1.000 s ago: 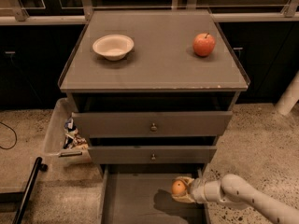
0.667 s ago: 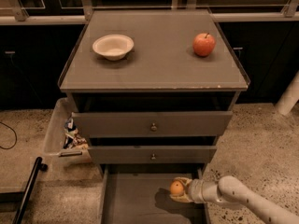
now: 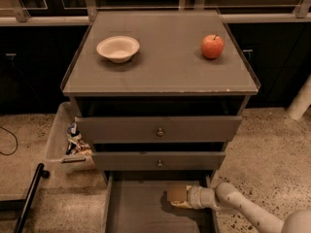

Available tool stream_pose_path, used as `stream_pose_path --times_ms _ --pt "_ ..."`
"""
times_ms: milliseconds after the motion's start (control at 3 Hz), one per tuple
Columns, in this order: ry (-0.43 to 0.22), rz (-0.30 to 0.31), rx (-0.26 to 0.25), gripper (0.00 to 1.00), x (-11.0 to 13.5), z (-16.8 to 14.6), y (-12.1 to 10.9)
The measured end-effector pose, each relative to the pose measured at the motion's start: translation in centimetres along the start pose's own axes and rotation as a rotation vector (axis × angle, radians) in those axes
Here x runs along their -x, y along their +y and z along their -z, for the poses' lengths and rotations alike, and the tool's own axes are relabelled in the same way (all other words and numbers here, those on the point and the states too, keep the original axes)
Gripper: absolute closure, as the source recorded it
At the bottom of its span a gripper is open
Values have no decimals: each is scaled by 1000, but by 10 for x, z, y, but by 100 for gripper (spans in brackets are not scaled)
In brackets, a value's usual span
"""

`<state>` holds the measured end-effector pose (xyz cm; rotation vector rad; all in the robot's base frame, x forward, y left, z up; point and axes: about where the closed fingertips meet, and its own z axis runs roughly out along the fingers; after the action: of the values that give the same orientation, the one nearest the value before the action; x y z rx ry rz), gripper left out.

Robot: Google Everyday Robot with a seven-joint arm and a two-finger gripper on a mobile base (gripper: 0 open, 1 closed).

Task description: Place orange into bottom drawer

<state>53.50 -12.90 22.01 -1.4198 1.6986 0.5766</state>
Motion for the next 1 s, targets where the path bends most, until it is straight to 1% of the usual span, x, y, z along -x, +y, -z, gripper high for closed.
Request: stream_pose_path --times_ms 333,667,1000 --pt "25 68 6 100 -10 -24 -3" --pt "58 120 16 100 -17 -43 -2" --pt "97 159 44 100 -26 -62 4"
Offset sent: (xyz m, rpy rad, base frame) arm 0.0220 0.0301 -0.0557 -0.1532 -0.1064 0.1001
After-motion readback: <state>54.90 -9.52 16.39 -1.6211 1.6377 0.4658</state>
